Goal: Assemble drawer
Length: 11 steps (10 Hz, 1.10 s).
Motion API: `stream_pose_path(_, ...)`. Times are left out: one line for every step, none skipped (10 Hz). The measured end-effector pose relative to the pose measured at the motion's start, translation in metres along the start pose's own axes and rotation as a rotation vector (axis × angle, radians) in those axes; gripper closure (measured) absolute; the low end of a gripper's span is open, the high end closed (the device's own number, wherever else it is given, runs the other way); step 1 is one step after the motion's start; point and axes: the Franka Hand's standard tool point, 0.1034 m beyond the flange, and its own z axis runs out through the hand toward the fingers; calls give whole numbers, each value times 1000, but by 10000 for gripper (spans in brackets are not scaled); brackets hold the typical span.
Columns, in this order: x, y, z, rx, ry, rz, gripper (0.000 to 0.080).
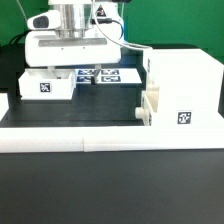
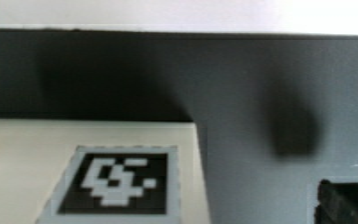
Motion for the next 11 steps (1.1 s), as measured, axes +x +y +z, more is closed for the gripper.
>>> stream_pose_path(1,0,0,0,1,-1,177)
stream_pose_path(3,1,0,-1,4,-1,177)
stream_pose_path(2,0,0,0,3,-1,349)
stream_pose_path(2,0,0,0,3,-1,529)
stream_pose_path(2,0,0,0,3,-1,664)
stream_pose_path(2,0,0,0,3,-1,664)
stream_pose_path(2,0,0,0,3,-1,757)
stream_pose_path(2,0,0,0,3,-1,757)
stream_pose_path(2,0,0,0,3,-1,757)
stream_pose_path(2,0,0,0,3,-1,757)
stream_pose_path(2,0,0,0,3,-1,757)
